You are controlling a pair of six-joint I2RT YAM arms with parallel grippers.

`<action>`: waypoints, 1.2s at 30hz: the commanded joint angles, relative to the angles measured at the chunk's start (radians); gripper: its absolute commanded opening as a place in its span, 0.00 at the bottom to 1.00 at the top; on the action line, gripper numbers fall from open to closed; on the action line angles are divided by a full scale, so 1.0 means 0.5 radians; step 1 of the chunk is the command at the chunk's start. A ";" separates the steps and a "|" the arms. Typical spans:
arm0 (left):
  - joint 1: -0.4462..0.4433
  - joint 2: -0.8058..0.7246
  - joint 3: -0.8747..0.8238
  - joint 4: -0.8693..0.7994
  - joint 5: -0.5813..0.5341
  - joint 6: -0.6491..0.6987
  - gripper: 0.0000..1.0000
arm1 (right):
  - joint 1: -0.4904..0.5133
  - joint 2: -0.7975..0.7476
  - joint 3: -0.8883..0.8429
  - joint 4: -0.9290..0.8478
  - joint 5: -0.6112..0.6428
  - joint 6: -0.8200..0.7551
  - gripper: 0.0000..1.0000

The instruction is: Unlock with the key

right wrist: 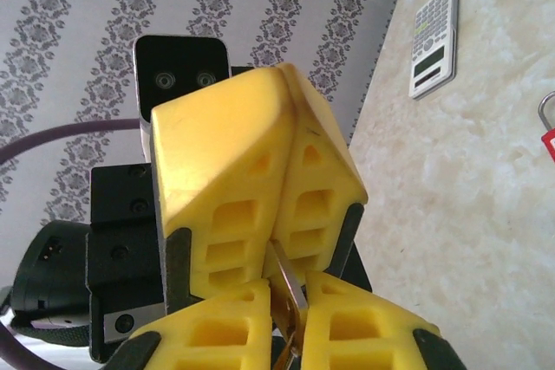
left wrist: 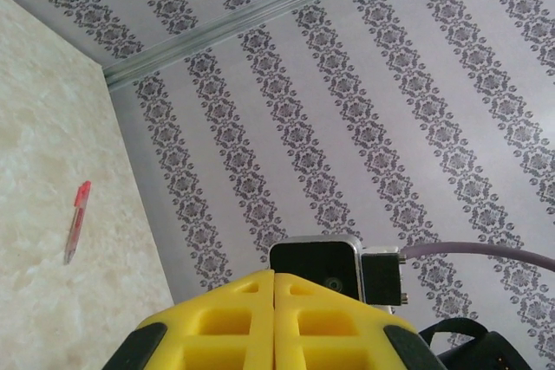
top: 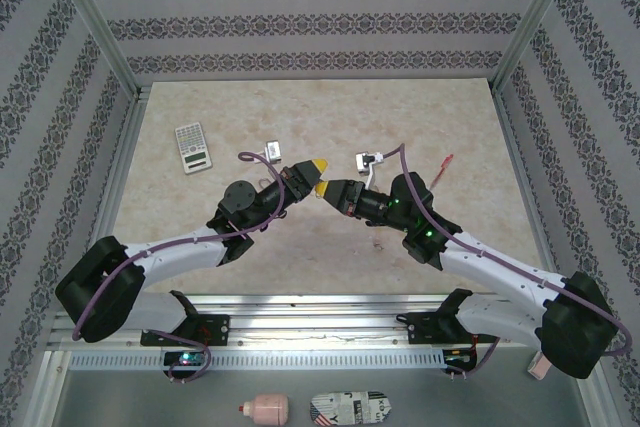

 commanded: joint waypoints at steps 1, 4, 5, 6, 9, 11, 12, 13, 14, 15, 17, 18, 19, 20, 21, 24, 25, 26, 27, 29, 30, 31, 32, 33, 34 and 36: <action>-0.051 0.018 0.000 0.183 0.050 0.012 0.00 | 0.016 -0.015 0.034 0.080 -0.040 -0.031 0.05; -0.053 0.015 -0.009 0.203 0.064 0.014 0.00 | 0.001 -0.039 0.019 0.091 -0.039 -0.013 0.00; -0.053 0.014 -0.012 0.205 0.067 0.012 0.00 | -0.003 -0.046 0.019 0.091 -0.042 -0.010 0.00; -0.051 0.012 -0.023 0.204 0.073 0.008 0.00 | -0.009 -0.053 0.023 0.085 -0.045 -0.010 0.00; -0.051 -0.018 -0.042 0.135 0.091 0.012 0.40 | -0.011 -0.069 0.046 0.037 -0.056 -0.027 0.00; -0.016 -0.137 -0.063 -0.077 0.073 0.055 0.71 | -0.008 -0.085 0.063 -0.025 -0.059 -0.055 0.00; 0.035 -0.264 -0.054 -0.337 0.060 0.098 0.80 | -0.009 -0.100 0.078 -0.116 -0.051 -0.096 0.00; 0.103 -0.426 -0.005 -0.717 0.037 0.192 0.89 | -0.010 -0.123 0.093 -0.253 -0.030 -0.153 0.00; 0.161 -0.585 0.082 -1.147 -0.011 0.315 0.96 | -0.010 -0.149 0.114 -0.413 0.005 -0.215 0.00; 0.202 -0.750 0.252 -1.703 -0.161 0.505 0.99 | -0.006 -0.184 0.138 -0.620 0.067 -0.303 0.00; 0.276 -0.851 0.583 -2.596 -0.413 0.835 0.99 | -0.007 -0.224 0.167 -0.932 0.176 -0.447 0.00; 0.370 -0.807 0.731 -2.896 -0.388 0.936 0.99 | -0.007 -0.228 0.182 -1.060 0.238 -0.510 0.00; 0.457 -0.715 0.851 -3.150 -0.309 1.006 0.99 | -0.008 -0.220 0.190 -1.141 0.276 -0.560 0.00; 0.504 -0.605 0.930 -3.315 -0.247 1.066 0.99 | -0.008 -0.210 0.200 -1.186 0.297 -0.589 0.00; 0.516 -0.468 1.001 -3.454 -0.233 1.135 0.99 | -0.003 -0.190 0.216 -1.227 0.311 -0.621 0.00; 0.518 -0.152 1.073 -3.578 -0.259 1.221 0.98 | 0.042 -0.129 0.297 -1.323 0.352 -0.716 0.00; 0.522 -0.078 1.089 -3.570 -0.272 1.231 0.98 | 0.063 -0.115 0.325 -1.347 0.367 -0.743 0.00; 0.536 -0.002 1.110 -3.553 -0.256 1.229 0.97 | 0.083 -0.098 0.343 -1.354 0.376 -0.765 0.00; 0.541 0.063 1.132 -3.534 -0.227 1.211 0.96 | 0.097 -0.081 0.352 -1.354 0.373 -0.778 0.00; 0.544 0.229 1.182 -3.471 -0.116 1.170 0.95 | 0.114 -0.042 0.362 -1.354 0.372 -0.798 0.00; 0.546 0.308 1.209 -3.476 -0.117 1.152 0.94 | 0.118 -0.025 0.363 -1.349 0.369 -0.800 0.00; 0.549 0.396 1.247 -3.491 -0.123 1.148 0.93 | 0.124 -0.010 0.357 -1.335 0.363 -0.802 0.00; 0.558 0.478 1.290 -3.509 -0.120 1.140 0.92 | 0.132 -0.001 0.348 -1.318 0.358 -0.809 0.00; 0.565 0.540 1.323 -3.522 -0.116 1.134 0.92 | 0.138 0.001 0.341 -1.306 0.355 -0.813 0.00; 0.574 0.601 1.358 -3.541 -0.118 1.125 0.91 | 0.146 0.004 0.327 -1.294 0.354 -0.814 0.00; 0.602 0.697 1.387 -3.544 -0.084 1.099 0.88 | 0.149 0.004 0.309 -1.295 0.352 -0.822 0.00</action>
